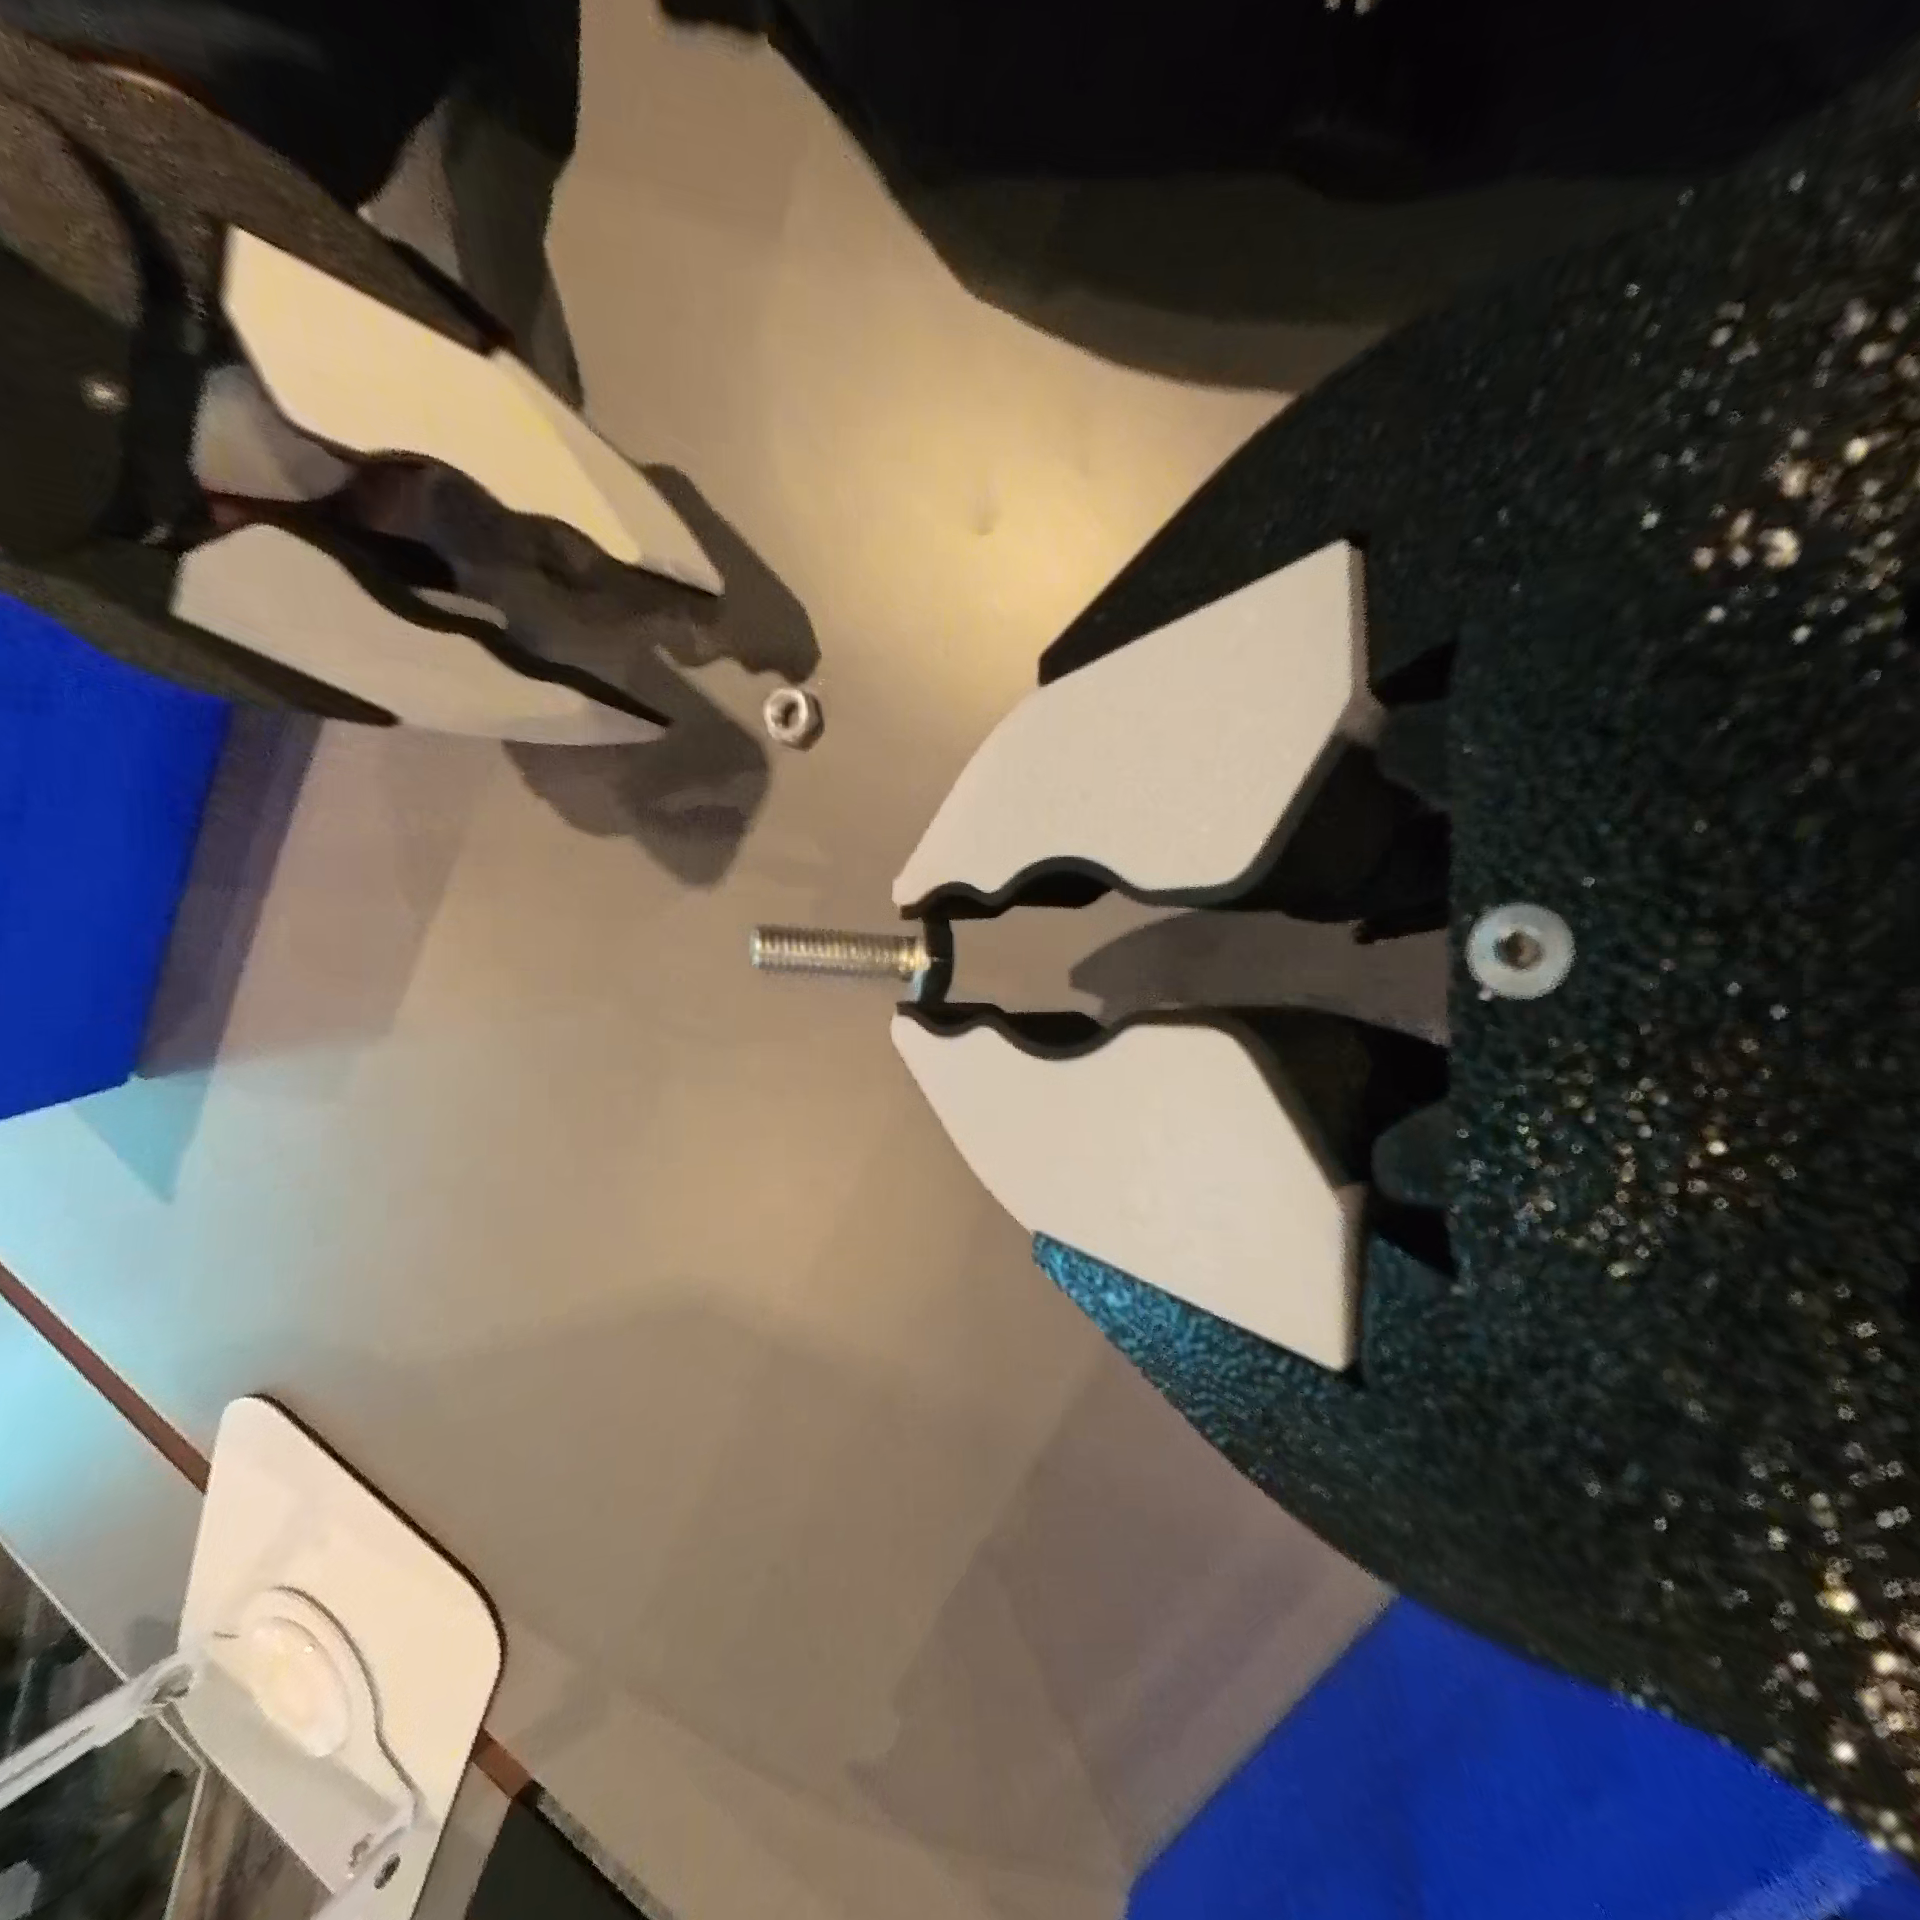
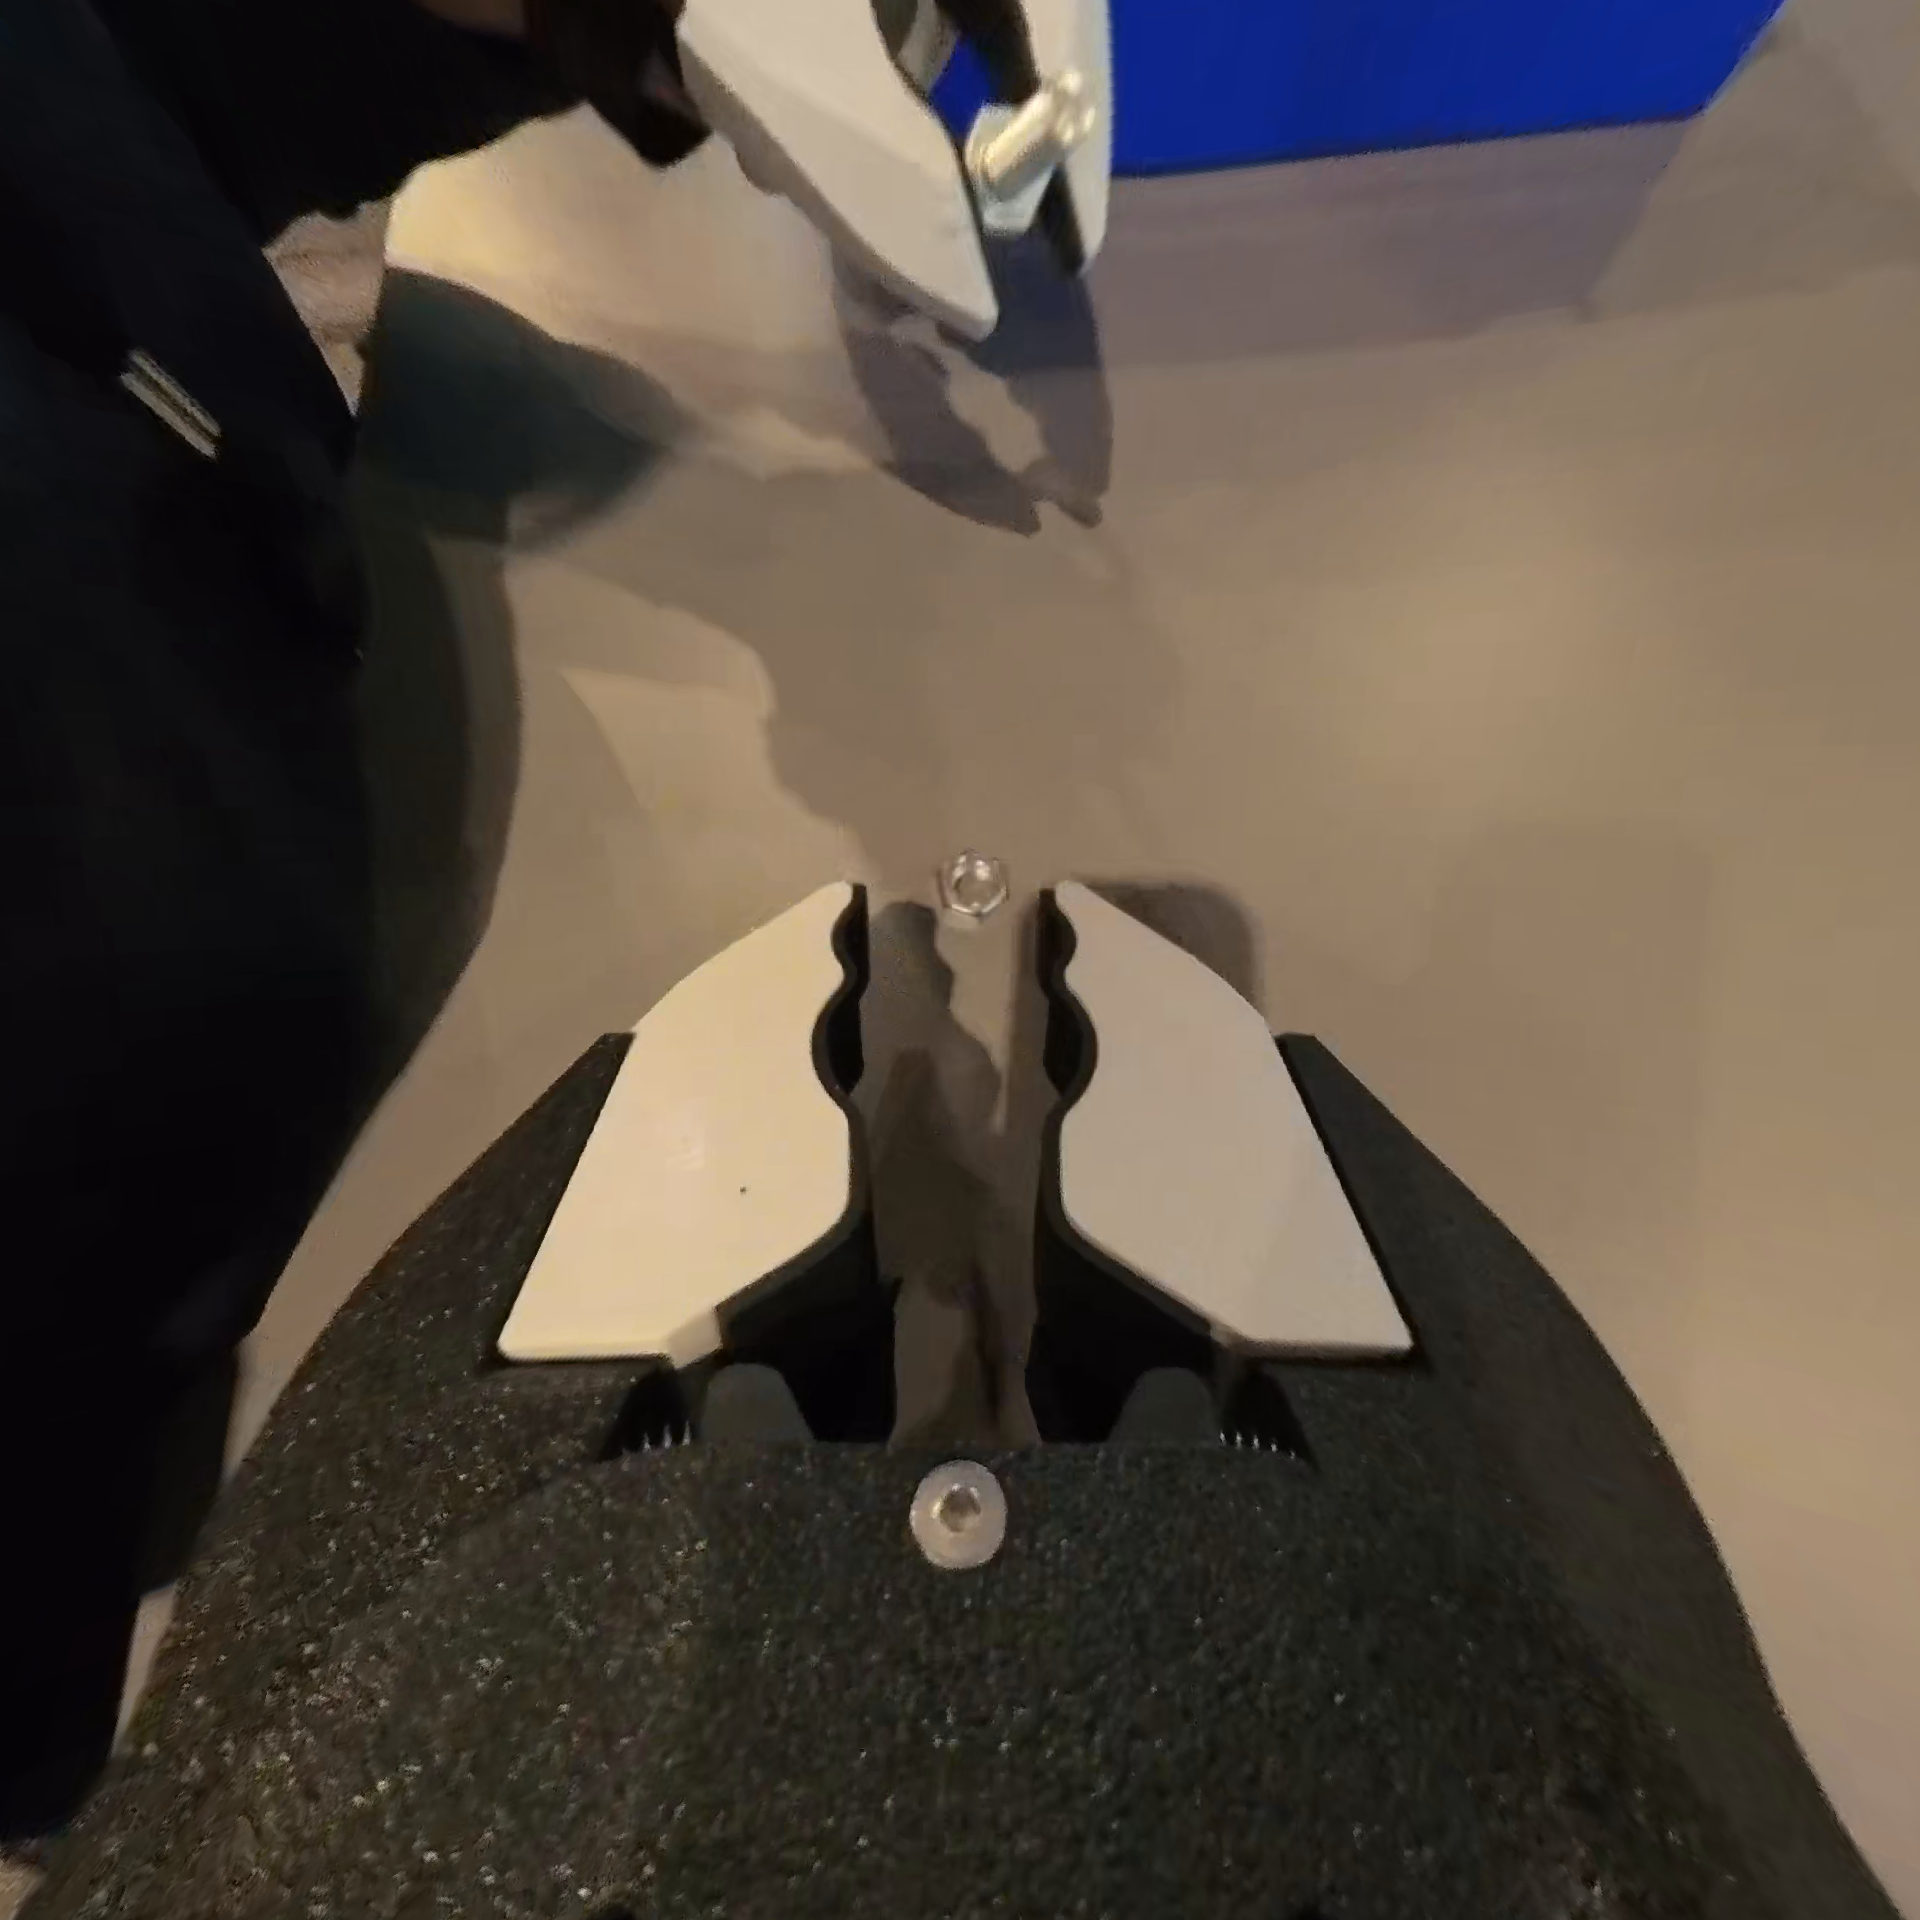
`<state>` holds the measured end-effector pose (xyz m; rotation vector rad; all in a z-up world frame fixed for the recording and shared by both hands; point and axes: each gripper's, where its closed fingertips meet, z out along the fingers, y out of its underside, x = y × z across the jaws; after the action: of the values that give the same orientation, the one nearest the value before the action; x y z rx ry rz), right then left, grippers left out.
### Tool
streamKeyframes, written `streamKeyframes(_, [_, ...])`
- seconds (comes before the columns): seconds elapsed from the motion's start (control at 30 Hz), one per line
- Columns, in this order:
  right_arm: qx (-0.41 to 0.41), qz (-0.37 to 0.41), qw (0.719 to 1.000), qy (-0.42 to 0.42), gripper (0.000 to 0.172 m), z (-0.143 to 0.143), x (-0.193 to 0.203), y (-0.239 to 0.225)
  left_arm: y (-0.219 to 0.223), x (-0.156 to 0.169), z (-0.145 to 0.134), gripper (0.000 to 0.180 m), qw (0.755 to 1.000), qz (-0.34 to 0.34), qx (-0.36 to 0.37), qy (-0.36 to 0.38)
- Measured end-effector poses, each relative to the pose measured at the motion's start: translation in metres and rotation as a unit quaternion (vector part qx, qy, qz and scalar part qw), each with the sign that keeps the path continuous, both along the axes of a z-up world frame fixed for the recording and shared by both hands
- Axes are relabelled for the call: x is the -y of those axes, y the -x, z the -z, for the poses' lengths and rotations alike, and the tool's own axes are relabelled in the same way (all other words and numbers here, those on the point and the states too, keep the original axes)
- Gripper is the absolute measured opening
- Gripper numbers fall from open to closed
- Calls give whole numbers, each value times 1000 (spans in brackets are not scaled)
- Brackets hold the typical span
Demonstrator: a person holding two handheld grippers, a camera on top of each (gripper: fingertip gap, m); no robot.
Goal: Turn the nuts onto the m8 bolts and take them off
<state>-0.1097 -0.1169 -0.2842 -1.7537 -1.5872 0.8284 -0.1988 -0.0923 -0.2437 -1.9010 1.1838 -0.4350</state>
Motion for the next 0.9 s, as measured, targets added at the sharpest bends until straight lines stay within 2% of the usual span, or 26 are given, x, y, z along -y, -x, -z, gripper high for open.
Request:
streamKeyframes(0.03, [9, 0, 1000, -3, 30, 4, 2, 1, -2, 0, 0, 14, 1000, 3, 4, 0])
streamKeyframes(0.23, [63, 43, 997, -18, 21, 26, -6, 9, -10, 2, -1, 14, 1000, 17, 10, 0])
streamKeyframes(0.37, [56, 47, 997, -13, 15, 26, -8, 13, -10, 4, 2, 14, 1000, 19, 10, 4])
streamKeyframes(0.5, [49, 45, 998, -5, 26, 27, -7, 16, -10, 4, 5, 14, 1000, 21, 9, 9])
streamKeyframes(0.57, [47, 43, 998, -6, 23, 26, -8, 17, -10, 3, 6, 14, 1000, 22, 8, 10])
streamKeyframes(0.6, [45, 40, 998, -5, 16, 27, -7, 17, -10, 3, 6, 14, 1000, 22, 9, 9])
streamKeyframes(0.7, [46, 43, 998, -7, 15, 26, -9, 18, -12, 2, 5, 14, 1000, 24, 11, 6])
streamKeyframes(0.8, [9, 59, 998, -27, 15, 9, -22, 18, -17, -5, 0, 14, 999, 24, 32, -15])
streamKeyframes(0.9, [-83, 89, 992, -38, 15, -34, -43, 15, -29, -18, -15, 14, 993, 30, 102, -58])
